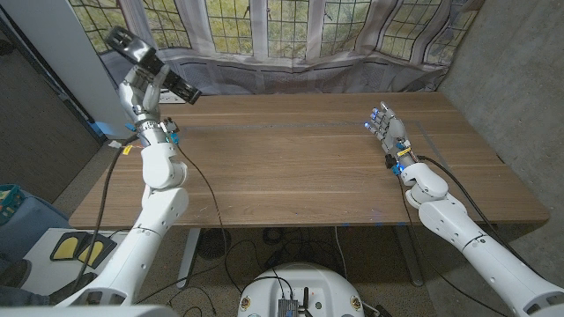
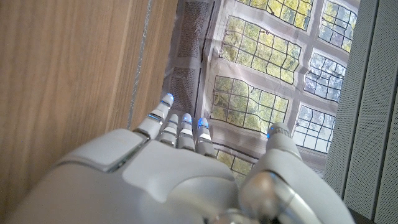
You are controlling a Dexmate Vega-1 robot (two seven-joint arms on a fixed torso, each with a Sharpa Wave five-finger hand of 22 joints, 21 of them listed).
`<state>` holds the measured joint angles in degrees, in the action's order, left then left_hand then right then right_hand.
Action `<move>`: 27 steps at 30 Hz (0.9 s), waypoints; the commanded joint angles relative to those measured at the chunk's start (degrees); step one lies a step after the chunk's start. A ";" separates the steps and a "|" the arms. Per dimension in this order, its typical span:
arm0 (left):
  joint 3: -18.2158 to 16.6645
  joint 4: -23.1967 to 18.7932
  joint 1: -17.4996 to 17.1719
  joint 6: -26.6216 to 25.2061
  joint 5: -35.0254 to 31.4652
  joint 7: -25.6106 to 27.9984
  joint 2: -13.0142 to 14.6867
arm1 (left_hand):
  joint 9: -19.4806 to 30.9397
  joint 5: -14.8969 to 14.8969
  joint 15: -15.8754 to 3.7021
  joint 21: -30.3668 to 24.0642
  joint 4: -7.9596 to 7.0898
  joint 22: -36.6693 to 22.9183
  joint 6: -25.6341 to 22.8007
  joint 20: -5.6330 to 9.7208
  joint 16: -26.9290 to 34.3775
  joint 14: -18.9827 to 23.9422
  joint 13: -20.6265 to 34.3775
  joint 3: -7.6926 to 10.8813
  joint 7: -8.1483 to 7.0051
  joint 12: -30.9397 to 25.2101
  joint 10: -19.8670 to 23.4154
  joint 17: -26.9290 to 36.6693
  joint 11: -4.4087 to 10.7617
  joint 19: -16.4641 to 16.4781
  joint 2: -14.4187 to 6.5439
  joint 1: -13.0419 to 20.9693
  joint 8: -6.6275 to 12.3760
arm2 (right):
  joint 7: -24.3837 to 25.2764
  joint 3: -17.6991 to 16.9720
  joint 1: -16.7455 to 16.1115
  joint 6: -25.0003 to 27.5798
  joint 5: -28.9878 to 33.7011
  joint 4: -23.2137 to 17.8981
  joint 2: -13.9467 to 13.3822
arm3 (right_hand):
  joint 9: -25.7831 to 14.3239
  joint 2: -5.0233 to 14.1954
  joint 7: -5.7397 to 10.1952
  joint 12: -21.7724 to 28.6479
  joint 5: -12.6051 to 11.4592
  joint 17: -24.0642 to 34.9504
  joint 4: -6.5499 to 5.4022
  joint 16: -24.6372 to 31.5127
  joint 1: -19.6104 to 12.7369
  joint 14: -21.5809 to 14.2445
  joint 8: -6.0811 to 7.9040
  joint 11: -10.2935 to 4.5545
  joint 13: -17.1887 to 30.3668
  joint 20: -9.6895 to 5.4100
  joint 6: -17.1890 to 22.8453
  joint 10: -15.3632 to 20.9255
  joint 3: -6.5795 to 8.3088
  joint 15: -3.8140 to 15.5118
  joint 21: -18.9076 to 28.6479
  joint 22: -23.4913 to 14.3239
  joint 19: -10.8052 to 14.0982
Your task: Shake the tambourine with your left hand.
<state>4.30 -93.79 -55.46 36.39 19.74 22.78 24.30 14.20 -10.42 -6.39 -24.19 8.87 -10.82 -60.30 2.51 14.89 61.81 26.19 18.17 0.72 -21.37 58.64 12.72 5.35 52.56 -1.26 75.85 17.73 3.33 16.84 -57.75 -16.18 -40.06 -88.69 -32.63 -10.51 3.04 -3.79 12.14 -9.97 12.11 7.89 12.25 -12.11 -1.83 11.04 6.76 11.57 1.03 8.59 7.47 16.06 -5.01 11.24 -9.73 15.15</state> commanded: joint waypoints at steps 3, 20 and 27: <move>15.79 -13.29 9.89 -26.03 -62.09 -6.58 13.61 | 0.26 -0.36 -4.33 -0.46 0.11 -0.09 -0.40 -0.23 0.22 4.15 4.89 -0.03 -0.01 0.15 1.23 0.63 0.74 -0.30 -5.65 0.63 0.01 | 0.35 -0.13 -0.95 -0.57 0.13 -0.71 0.03 | -0.23 0.41 -0.12 -0.22 -0.13 0.21 -0.15 0.08 -0.45 -0.33 0.15 0.03 0.23 -0.02 0.14 0.38 -0.29 0.01 0.14 -0.22 0.38; 32.52 -17.00 20.41 -38.71 -74.63 -37.91 21.14 | 0.18 -0.38 -4.66 -0.91 0.14 -0.14 -0.53 -0.24 0.60 5.01 5.40 0.04 0.17 0.23 1.64 0.78 0.87 0.09 -5.59 0.63 0.07 | -0.03 -0.31 -1.27 -0.74 -0.48 -0.41 0.17 | -0.23 0.45 -0.17 -0.23 -0.14 0.22 -0.15 0.07 -0.49 -0.35 0.15 0.02 0.23 0.04 0.18 0.38 -0.33 0.03 0.12 -0.23 0.40; 30.95 -16.38 18.23 -38.93 -70.53 -33.21 21.80 | 0.14 -0.40 -4.51 -1.03 0.12 -0.15 -0.40 -0.22 0.55 5.09 5.53 0.08 0.17 0.32 1.79 0.72 0.88 0.08 -5.49 0.54 0.00 | 0.11 -0.23 -1.24 -0.42 -0.70 -0.47 0.32 | -0.23 0.46 -0.16 -0.23 -0.13 0.22 -0.15 0.07 -0.50 -0.37 0.14 0.02 0.24 0.04 0.16 0.38 -0.35 0.03 0.11 -0.23 0.39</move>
<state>33.04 -109.60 -37.98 0.63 -36.19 -6.59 43.46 14.26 -10.63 -6.39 -24.61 8.98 -10.79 -60.28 2.22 15.30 61.81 26.72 18.06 0.71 -20.95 58.89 12.77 5.14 52.28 -1.26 75.85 17.67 3.50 16.50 -59.00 -16.87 -40.39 -89.35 -32.51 -10.51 3.26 -3.78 12.14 -9.97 12.10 7.65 12.25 -12.32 -1.83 11.04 6.76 11.57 1.03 8.59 7.47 15.82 -5.01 11.24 -9.73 15.14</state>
